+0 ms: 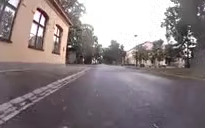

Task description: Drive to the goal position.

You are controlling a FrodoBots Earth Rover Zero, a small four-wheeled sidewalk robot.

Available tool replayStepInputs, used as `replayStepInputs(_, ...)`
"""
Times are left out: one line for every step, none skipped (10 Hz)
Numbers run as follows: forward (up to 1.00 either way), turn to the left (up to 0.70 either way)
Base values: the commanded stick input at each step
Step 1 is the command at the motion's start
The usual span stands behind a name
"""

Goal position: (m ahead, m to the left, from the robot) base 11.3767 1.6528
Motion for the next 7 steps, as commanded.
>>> replayStepInputs(0.70, 0.00)
replayStepInputs(0.70, 0.00)
replayStepInputs(0.70, 0.00)
replayStepInputs(0.70, 0.00)
replayStepInputs(0.70, 0.00)
replayStepInputs(0.70, 0.00)
replayStepInputs(0.70, -0.19)
